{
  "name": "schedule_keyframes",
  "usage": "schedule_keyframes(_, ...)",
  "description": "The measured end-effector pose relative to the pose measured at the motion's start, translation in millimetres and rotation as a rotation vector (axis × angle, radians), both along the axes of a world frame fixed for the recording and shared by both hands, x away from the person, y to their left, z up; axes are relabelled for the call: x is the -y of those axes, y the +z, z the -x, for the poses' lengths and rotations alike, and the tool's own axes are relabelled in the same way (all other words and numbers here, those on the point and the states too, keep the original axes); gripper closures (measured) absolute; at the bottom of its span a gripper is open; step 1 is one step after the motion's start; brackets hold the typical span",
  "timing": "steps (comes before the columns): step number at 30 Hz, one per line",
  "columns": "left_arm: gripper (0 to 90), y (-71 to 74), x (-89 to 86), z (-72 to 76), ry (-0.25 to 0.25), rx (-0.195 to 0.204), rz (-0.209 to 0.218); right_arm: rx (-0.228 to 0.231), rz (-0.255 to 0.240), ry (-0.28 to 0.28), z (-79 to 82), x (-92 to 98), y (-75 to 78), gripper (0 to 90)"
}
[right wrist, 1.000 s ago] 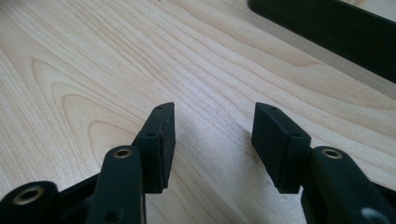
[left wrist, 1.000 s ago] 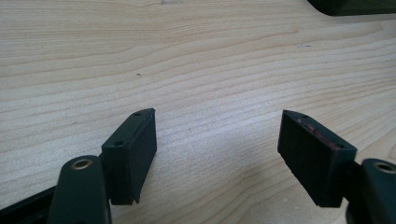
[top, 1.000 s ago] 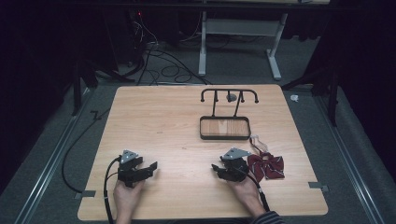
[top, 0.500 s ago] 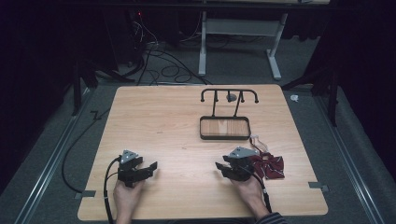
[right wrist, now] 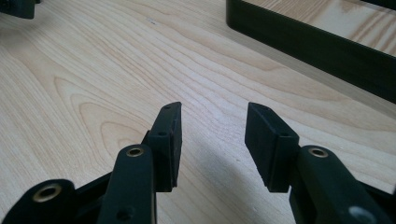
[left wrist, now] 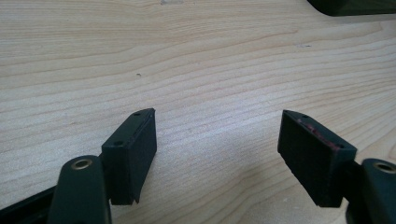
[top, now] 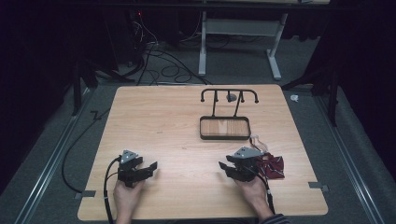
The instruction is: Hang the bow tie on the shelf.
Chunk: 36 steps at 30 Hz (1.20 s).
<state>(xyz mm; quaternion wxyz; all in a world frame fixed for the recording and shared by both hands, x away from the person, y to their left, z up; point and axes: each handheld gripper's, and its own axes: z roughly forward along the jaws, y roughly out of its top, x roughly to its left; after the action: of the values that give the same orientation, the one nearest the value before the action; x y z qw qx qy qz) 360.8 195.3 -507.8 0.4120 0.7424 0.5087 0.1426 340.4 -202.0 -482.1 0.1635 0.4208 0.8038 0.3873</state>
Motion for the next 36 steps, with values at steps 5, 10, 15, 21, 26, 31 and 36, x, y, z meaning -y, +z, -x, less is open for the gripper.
schedule_keyframes(5, 28.8, 0.0, 0.1, 0.0, 0.001, 0.001, 0.0, 0.002, -0.005, -0.011, 1.9, 5.2, 2.0, 57.9)
schedule_keyframes(10, 28.8, 0.0, 0.0, 0.0, 0.001, 0.001, 0.0, 0.006, -0.008, -0.028, 3.1, 11.4, 4.6, 57.9)
schedule_keyframes(15, 28.8, 0.0, 0.0, 0.0, 0.0, 0.0, -0.001, 0.01, -0.006, -0.04, 4.0, 18.1, 6.7, 58.1)
schedule_keyframes(21, 28.8, -0.1, 0.1, 0.0, 0.0, 0.001, 0.0, 0.018, -0.005, -0.056, 4.8, 26.3, 11.3, 58.5)
schedule_keyframes(26, 28.8, -0.1, 0.1, 0.0, 0.0, 0.001, -0.001, 0.028, -0.016, -0.083, 4.4, 38.4, 17.0, 58.7)
schedule_keyframes(31, 28.8, -0.1, 0.1, 0.0, 0.0, 0.001, -0.001, 0.044, -0.006, -0.114, 4.1, 51.0, 21.7, 59.0)
schedule_keyframes(36, 28.8, 0.0, 0.1, 0.0, -0.001, 0.001, -0.002, 0.057, 0.002, -0.146, 3.1, 63.1, 27.1, 59.4)
